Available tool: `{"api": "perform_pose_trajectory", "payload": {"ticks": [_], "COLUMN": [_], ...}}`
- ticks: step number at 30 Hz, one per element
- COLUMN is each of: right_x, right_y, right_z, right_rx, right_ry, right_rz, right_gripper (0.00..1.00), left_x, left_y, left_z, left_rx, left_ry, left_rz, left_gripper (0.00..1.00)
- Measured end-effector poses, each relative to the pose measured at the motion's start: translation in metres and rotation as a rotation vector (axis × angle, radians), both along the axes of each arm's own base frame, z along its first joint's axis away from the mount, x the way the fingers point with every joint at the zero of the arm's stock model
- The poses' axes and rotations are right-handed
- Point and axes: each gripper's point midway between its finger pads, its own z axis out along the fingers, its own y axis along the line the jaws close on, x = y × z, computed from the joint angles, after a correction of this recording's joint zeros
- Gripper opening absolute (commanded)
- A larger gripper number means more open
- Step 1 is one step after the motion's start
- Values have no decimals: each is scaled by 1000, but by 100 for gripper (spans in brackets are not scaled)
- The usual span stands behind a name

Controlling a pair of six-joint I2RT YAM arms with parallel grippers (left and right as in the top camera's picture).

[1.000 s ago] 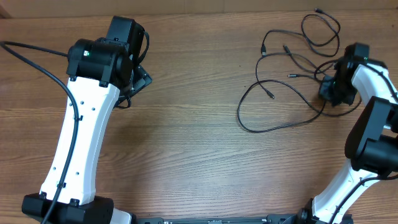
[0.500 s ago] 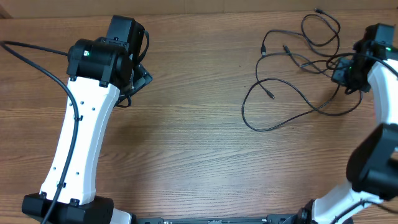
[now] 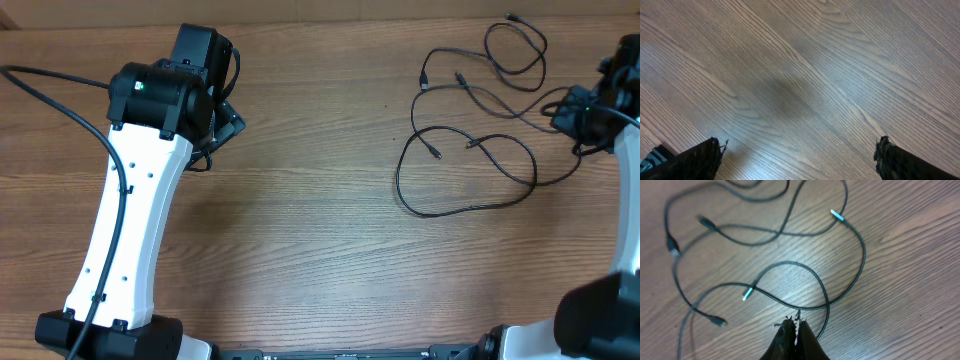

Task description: Untangle cables

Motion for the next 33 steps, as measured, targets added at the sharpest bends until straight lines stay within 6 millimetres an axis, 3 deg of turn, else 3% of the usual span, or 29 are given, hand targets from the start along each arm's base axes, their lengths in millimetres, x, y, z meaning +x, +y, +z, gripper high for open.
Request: {"api": "perform_pose_trajectory", "payload": {"ticks": [3,5,7,10,16,21,26,33], "right_x": [-6,-8,-8,-14,-35,-43,-52,-51], "right_y": [1,1,3,8,27,37,48,68], "right_z": [14,16,13,-5,-68,-112,-142,-170], "right_rx": [0,9,21,48,156,220,269,289], "right_ry": [-33,-39,-36,1,111,126,147,215], "right_rz": [-12,-16,-18,-10,-1,-50,-127,-194], "right_gripper": [18,32,49,56,56,49,44,46], "left_x": [0,0,0,0,-1,0,0,0], "left_y": [0,0,0,0,0,0,-1,-1], "left_z": [0,0,0,0,0,0,0,-1], "left_rx": [0,0,0,0,1,0,-3,-3], "left_ry": [0,0,0,1,4,1,2,2], "left_rz": [0,0,0,0,0,0,-1,-1], "left_gripper": [100,100,99,100,99,100,100,100]}}
